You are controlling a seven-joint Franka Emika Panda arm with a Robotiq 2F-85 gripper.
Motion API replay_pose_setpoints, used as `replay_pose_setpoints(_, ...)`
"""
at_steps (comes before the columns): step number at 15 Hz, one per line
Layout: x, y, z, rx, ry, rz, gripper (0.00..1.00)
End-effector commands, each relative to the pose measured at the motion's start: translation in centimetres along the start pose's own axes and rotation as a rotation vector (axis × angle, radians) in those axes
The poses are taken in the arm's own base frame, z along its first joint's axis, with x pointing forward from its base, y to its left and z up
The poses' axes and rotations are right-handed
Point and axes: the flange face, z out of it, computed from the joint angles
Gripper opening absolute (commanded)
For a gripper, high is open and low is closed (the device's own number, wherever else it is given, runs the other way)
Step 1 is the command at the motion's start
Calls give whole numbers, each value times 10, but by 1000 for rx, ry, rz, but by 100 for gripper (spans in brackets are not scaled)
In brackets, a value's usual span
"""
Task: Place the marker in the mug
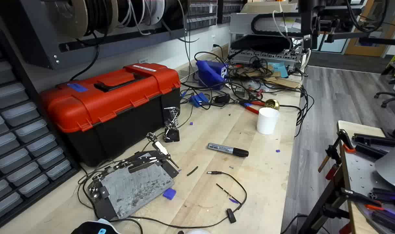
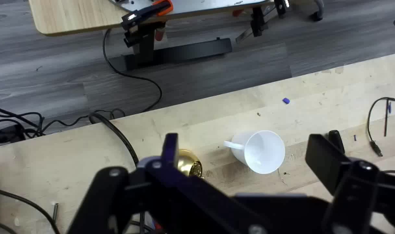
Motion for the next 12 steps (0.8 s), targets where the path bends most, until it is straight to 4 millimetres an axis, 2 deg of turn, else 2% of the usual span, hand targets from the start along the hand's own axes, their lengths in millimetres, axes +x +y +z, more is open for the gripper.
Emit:
replay_pose_setpoints(1,0,0,-1,0,0,0,100)
replay_pose_setpoints(9,0,0,-1,0,0,0,100)
replay_pose_setpoints(12,4,-8,-8,-4,34,-1,100)
